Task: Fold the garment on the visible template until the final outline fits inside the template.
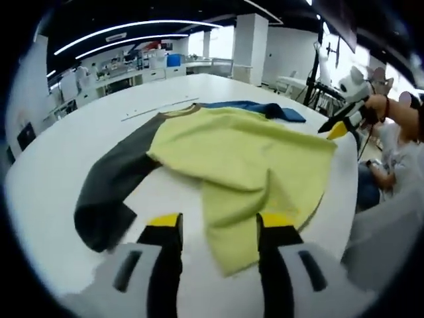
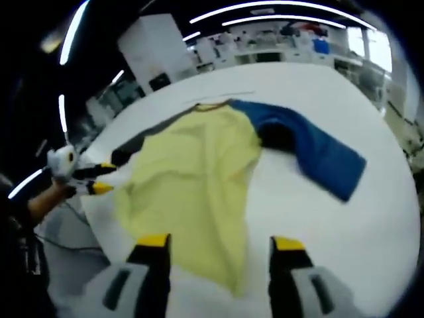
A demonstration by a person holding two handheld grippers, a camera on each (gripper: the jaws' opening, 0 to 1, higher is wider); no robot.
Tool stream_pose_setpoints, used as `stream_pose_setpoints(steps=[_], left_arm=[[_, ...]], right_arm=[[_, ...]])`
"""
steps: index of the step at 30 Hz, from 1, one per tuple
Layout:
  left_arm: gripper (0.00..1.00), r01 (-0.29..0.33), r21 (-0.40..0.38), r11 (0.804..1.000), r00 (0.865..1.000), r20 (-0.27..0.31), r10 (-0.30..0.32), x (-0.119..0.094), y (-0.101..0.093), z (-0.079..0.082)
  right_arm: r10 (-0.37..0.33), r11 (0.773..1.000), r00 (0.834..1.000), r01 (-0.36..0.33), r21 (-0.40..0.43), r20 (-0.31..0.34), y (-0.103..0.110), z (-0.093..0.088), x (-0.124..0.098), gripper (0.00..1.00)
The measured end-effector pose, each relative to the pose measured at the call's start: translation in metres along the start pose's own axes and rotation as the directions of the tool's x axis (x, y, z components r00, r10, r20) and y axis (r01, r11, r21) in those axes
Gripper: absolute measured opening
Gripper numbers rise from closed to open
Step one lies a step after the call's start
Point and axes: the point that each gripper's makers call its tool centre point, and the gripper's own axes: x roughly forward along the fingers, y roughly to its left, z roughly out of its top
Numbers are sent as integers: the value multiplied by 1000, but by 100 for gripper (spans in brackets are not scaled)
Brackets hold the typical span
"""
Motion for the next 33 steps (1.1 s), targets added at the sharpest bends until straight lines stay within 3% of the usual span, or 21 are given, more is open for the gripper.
stream_pose_setpoints(steps=[8, 14, 19, 25, 33], left_arm=[[27, -21, -15, 1000, 998, -61, 20, -3, 4, -20], [23, -24, -39, 999, 993, -114, 19, -6, 4, -33], [17, -21, -81, 997, 993, -116, 11, -4, 4, -36], [12, -27, -43, 999, 990, -141, 20, -1, 1, -38], [0, -19, -33, 999, 985, -174, 13, 0, 0, -39]], right_arm=[[-16, 1000, 999, 15, -15, -29, -3, -16, 0, 41], [-23, 1000, 999, 23, -2, -29, -3, -23, -5, 26], [-37, 999, 999, 37, -4, -13, -7, -21, -8, 18], [-51, 999, 999, 51, -6, -15, -12, -22, -9, 7], [-40, 999, 999, 40, 10, -12, -10, -24, -6, 0]])
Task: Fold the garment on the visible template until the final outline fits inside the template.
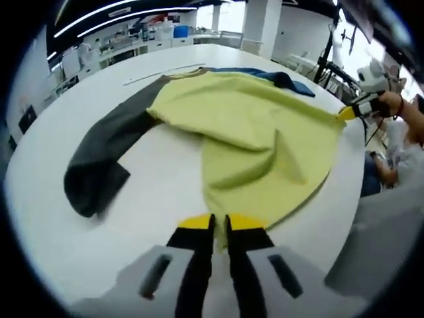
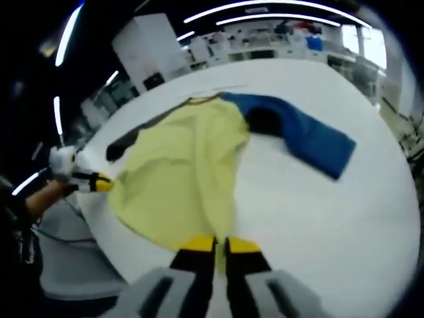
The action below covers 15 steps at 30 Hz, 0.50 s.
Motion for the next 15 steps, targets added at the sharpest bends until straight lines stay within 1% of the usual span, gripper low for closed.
stream_pose_setpoints(steps=[3, 6, 10, 15], left_arm=[[0, -6, 1, 1000, 1000, -14, 6, 0, -1, -1], [0, 0, 5, 1000, 1000, -24, 0, -5, -2, -3], [0, 3, -4, 1000, 1000, 3, -3, -22, -5, 0], [0, -9, -11, 1000, 1000, 27, 10, -39, -1, -2]], right_arm=[[-1, 1000, 1000, 1, 5, 9, -1, 1, 0, 0], [4, 999, 1000, -5, 38, 24, -1, 1, -1, 0], [6, 999, 1000, -7, 53, 31, -3, 1, -3, 0], [9, 998, 1000, -10, 55, 26, 3, -3, -5, 0]])
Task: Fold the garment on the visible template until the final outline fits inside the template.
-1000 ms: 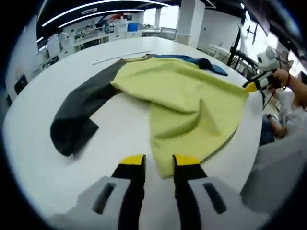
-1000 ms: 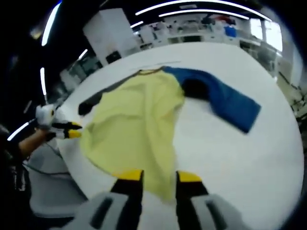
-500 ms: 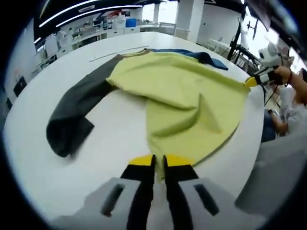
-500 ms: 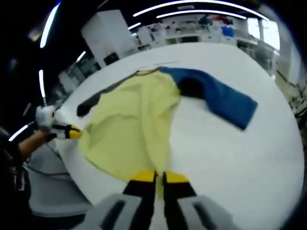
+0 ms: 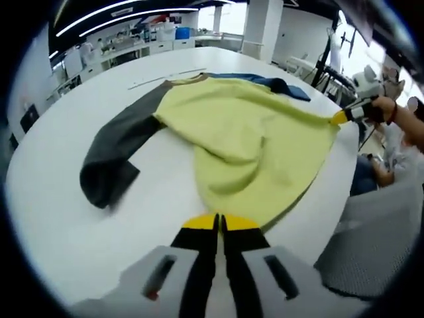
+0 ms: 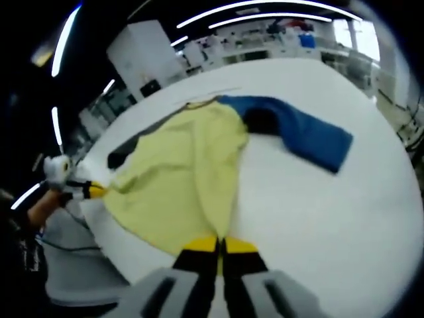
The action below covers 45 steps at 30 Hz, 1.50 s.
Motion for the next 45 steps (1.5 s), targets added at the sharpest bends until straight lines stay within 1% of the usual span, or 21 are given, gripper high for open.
stream_pose_setpoints(steps=[2, 3, 7, 8, 9, 10, 13, 14, 15, 18, 23, 28, 30, 33, 35, 36, 39, 41, 42, 43, 45], left_arm=[[0, -6, -24, 1000, 1000, 12, 6, -7, 0, 1], [0, -4, -47, 999, 1000, 19, 5, -11, -1, 0], [0, -4, -97, 995, 1000, 22, 6, -19, -8, -3], [0, -6, -141, 990, 1000, 20, 9, -21, -10, -6], [0, -4, -149, 989, 1000, 14, 6, -21, -12, -8], [0, 1, -159, 987, 1000, -3, -1, -19, -12, -14], [0, -13, -136, 991, 999, -45, 7, -14, -11, -26], [0, -17, -140, 990, 998, -64, 8, -12, -12, -30], [0, -15, -147, 989, 998, -68, 5, -11, -12, -31], [0, -20, -166, 986, 996, -84, 6, -8, -8, -39], [0, -32, -157, 987, 993, -116, 14, -9, -7, -45], [0, -45, -157, 987, 992, -121, 26, -8, -7, -48], [0, -47, -132, 990, 992, -126, 30, -8, -9, -47], [0, -54, -120, 991, 990, -135, 38, -8, -9, -48], [0, -73, -103, 992, 983, -176, 54, -9, -6, -54], [0, -76, -90, 993, 984, -170, 60, -9, -4, -55], [1, -77, -100, 992, 985, -163, 60, -11, -5, -54], [4, -84, -97, 992, 985, -162, 68, -11, -4, -52], [6, -84, -97, 992, 986, -154, 68, -12, -4, -51], [10, -81, -99, 992, 987, -145, 67, -12, -4, -50], [19, -66, -98, 993, 992, -117, 55, -13, -8, -44]], right_arm=[[-4, 1000, 1000, 4, 8, 1, 2, -2, -1, 0], [-7, 1000, 1000, 7, 4, 4, 2, -1, -2, 0], [-14, 1000, 1000, 14, -9, -3, 7, -5, -2, 0], [-16, 1000, 1000, 16, -16, -7, 7, -7, -1, 0], [-20, 1000, 1000, 20, -18, -8, 7, -8, -1, 0], [-26, 999, 1000, 26, -20, -11, 7, -9, 0, 0], [-49, 998, 998, 48, -26, -34, 6, -16, 2, 0], [-53, 998, 998, 52, -25, -37, 6, -17, 2, 0], [-54, 998, 998, 53, -24, -43, 3, -20, 3, 0], [-61, 998, 997, 59, -32, -53, 2, -22, 3, 0], [-55, 998, 995, 52, -37, -78, 6, -27, 4, 0], [-55, 998, 995, 52, -35, -84, 5, -28, 4, 0], [-53, 998, 995, 49, -38, -85, 4, -28, 5, 0], [-44, 999, 996, 42, -25, -83, 5, -28, 5, 0], [-37, 999, 996, 36, -15, -78, 5, -28, 5, 0], [-35, 999, 996, 34, -14, -77, 6, -28, 5, 0], [-30, 1000, 996, 29, -11, -78, 3, -29, 5, 0], [-29, 1000, 996, 29, -9, -89, 3, -31, 3, 1], [-30, 1000, 995, 30, -7, -91, 3, -32, 2, 4], [-33, 999, 996, 33, -4, -88, 3, -31, 1, 8], [-35, 999, 997, 35, -1, -72, 1, -29, -1, 14]])
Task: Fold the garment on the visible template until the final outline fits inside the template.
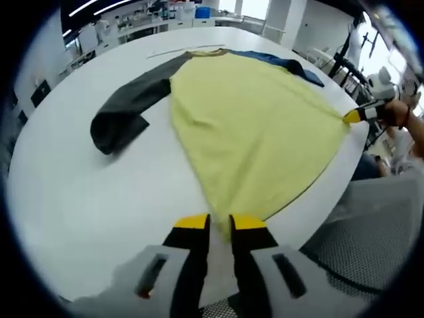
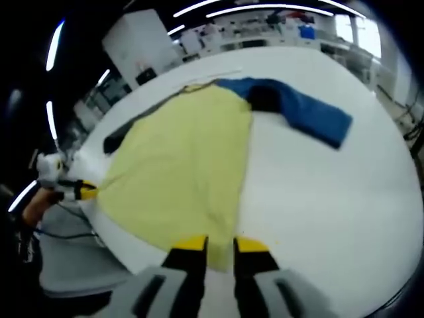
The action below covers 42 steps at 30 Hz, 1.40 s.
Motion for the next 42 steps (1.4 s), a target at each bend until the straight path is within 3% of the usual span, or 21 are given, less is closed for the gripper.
stream_pose_setpoints(steps=[4, 9, 17, 21, 27, 34, 41, 42], left_arm=[[41, 11, 79, 997, 999, 48, -15, 1, -5, 9], [63, 34, 78, 996, 994, 105, -42, 2, -9, 19], [89, 37, 102, 994, 983, 175, -54, -3, -9, 32], [98, 55, 102, 993, 967, 242, -79, -8, -10, 44], [99, 48, 122, 991, 962, 261, -78, -7, -5, 47], [99, 45, 122, 992, 956, 284, -78, -11, -1, 50], [99, 47, 107, 993, 952, 295, -77, -13, -2, 55], [99, 58, 89, 994, 946, 313, -83, -15, -3, 58]], right_arm=[[-2, 999, 999, 1, 32, 39, -5, 7, -2, 29], [-25, 997, 996, 19, 69, 88, -13, 17, -6, 43], [-68, 993, 987, 53, 103, 144, -41, 42, -13, 49], [-100, 991, 979, 81, 107, 179, -51, 60, -17, 50], [-145, 986, 970, 126, 106, 197, -77, 79, -13, 51], [-170, 983, 961, 149, 108, 218, -92, 93, -10, 54], [-257, 965, 932, 235, 115, 254, -128, 116, -6, 48], [-272, 961, 925, 248, 122, 266, -130, 119, -6, 45]])
